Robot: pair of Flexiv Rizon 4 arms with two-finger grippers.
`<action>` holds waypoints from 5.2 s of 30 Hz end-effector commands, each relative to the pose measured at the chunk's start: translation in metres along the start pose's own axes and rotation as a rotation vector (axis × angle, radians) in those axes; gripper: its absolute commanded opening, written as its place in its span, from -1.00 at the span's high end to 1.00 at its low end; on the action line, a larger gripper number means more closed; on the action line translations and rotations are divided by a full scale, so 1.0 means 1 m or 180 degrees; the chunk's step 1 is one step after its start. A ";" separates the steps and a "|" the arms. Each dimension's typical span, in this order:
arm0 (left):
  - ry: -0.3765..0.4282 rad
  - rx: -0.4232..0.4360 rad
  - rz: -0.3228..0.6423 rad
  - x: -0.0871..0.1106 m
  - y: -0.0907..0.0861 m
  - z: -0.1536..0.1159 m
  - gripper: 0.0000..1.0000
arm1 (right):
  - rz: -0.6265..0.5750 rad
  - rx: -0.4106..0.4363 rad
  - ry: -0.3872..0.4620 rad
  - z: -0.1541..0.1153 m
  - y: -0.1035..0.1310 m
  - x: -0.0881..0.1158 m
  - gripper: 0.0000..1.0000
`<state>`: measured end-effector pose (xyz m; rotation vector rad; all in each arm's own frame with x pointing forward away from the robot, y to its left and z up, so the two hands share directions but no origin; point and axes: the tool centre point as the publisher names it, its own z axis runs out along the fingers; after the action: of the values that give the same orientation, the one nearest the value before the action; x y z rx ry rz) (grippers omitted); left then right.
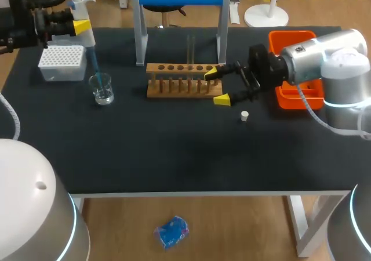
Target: Invert the test tube, pick up the pipette, mount the tip to pipette, aspirate from beaker and dispense into the tube, eject the tip, return the pipette, and cap with the stopper.
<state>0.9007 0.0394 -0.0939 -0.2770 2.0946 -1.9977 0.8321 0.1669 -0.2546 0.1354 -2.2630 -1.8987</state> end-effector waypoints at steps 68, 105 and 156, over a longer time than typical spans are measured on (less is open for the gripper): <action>0.0008 0.0006 0.0004 -0.001 0.000 0.000 1.00 | 0.0092 0.1478 -0.1573 0.234 -0.064 -0.119 -1.00; 0.0008 0.0007 0.0004 -0.045 0.028 0.007 1.00 | 0.0092 0.1478 -0.1573 0.234 -0.064 -0.119 -1.00; -0.0109 0.0043 -0.0223 -0.077 0.107 0.006 1.00 | 0.0092 0.1478 -0.1573 0.234 -0.064 -0.119 -1.00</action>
<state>0.9781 0.0612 -0.1966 -0.3880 2.0793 -2.0265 0.8988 0.4040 -0.3622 -0.3454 -2.9859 -1.4555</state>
